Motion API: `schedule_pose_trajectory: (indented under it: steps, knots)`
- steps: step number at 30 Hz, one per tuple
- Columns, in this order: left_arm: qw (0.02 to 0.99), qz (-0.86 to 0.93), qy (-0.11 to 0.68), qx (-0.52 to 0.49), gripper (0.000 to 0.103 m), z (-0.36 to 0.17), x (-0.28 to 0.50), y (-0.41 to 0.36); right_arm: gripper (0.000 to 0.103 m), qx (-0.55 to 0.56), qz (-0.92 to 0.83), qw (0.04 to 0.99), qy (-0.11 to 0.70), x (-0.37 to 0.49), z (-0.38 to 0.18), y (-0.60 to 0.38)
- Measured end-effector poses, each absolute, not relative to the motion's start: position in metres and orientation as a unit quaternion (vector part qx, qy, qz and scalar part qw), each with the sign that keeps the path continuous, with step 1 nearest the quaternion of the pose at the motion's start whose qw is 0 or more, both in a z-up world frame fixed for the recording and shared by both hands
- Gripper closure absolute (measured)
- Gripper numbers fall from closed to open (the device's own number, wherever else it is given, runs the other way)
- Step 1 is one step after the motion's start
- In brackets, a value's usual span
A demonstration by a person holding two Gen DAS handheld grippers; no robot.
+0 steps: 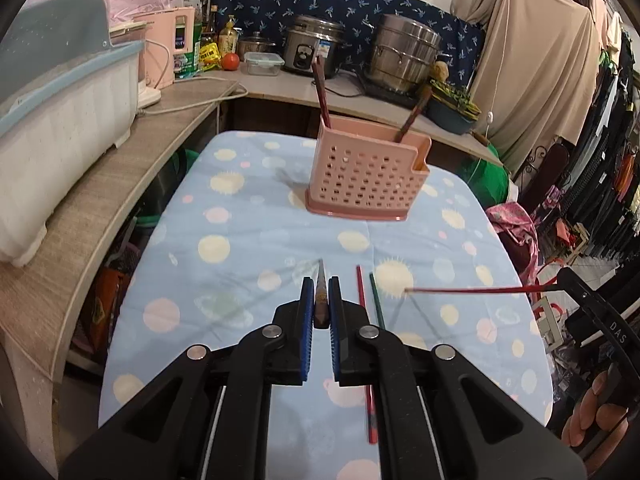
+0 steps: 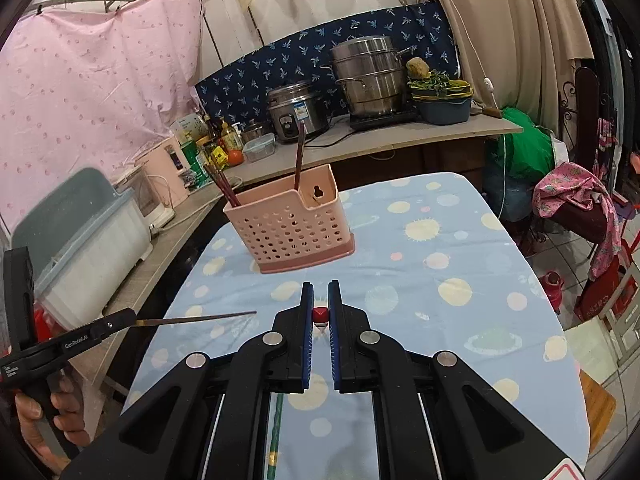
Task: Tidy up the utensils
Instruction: 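Lift both chopsticks and carry them above the pink basket with both tools, then lower both chopsticks into the pink basket and open both tools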
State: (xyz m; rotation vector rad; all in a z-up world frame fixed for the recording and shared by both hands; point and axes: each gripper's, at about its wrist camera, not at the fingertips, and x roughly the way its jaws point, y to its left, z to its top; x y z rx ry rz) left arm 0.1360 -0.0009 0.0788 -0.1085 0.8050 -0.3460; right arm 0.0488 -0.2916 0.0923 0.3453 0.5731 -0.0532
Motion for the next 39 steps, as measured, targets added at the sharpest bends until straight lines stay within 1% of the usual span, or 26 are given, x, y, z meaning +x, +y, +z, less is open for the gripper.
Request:
schedule_pose_trajectory:
  steps: [8, 17, 24, 29, 33, 35, 39]
  knots:
    - [0.918, -0.159, 0.361, -0.037, 0.096, 0.108, 0.171, -0.008, 0.096, 0.179, -0.022, 0.950, 0.256, 0.080, 0.113, -0.307]
    - [0.930, -0.171, 0.324, -0.038, 0.096, 0.154, 0.214, -0.022, 0.096, 0.222, 0.009, 0.952, 0.210, 0.123, 0.151, -0.328]
    - [0.947, -0.179, 0.262, -0.053, 0.096, 0.213, 0.239, -0.033, 0.096, 0.221, 0.018, 0.965, 0.141, 0.163, 0.199, -0.333]
    - [0.960, -0.174, 0.209, -0.073, 0.096, 0.249, 0.261, -0.041, 0.096, 0.217, 0.012, 0.970, 0.108, 0.197, 0.221, -0.332]
    - [0.966, -0.162, 0.183, -0.084, 0.096, 0.259, 0.283, -0.046, 0.096, 0.213, 0.007, 0.972, 0.101, 0.223, 0.227, -0.331]
    - [0.970, -0.151, 0.172, -0.085, 0.096, 0.258, 0.294, -0.049, 0.096, 0.212, 0.005, 0.971, 0.109, 0.242, 0.221, -0.329]
    - [0.970, -0.143, 0.181, -0.079, 0.096, 0.249, 0.315, -0.057, 0.096, 0.207, 0.005, 0.969, 0.135, 0.265, 0.202, -0.325]
